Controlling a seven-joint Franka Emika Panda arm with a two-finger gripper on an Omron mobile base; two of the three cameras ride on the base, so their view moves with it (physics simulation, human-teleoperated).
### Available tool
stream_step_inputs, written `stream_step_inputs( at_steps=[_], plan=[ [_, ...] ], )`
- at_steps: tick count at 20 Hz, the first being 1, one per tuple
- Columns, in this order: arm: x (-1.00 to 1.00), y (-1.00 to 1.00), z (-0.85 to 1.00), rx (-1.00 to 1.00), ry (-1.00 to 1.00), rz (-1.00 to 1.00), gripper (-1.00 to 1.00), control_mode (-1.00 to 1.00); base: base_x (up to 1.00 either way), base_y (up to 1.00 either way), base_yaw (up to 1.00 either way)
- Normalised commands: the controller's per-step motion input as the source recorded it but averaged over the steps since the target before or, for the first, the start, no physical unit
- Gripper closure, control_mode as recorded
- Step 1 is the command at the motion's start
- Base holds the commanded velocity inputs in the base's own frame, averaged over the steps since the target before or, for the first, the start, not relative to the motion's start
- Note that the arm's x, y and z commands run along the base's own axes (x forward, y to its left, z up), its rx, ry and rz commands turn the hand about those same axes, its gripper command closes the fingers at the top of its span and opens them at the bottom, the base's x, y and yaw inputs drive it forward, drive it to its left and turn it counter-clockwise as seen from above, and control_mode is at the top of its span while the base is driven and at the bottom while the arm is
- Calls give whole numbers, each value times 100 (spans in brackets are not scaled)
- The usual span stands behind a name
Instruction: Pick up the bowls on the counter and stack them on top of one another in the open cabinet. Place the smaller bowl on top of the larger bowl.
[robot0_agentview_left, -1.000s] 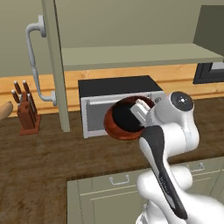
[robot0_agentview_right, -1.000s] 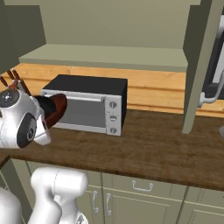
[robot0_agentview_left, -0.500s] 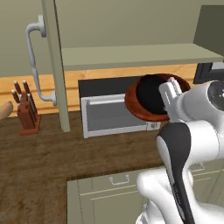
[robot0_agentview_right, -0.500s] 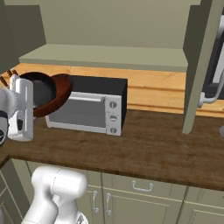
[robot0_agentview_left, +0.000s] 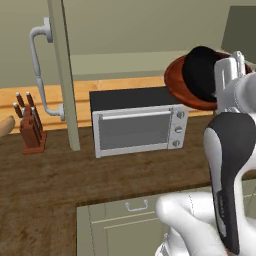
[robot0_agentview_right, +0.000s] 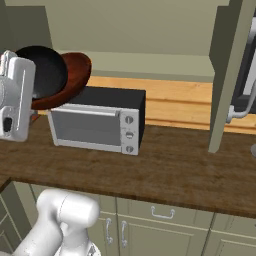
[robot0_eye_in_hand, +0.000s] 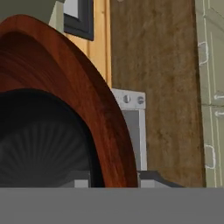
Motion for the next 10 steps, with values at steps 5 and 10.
stream_step_inputs(
  at_steps=[5,10],
  plan=[
    [22,-47,10,11,-33,0,100,-100,0,0,0],
    [54,-17,0,11,-20,0,100,-100,0,0,0]
  ],
)
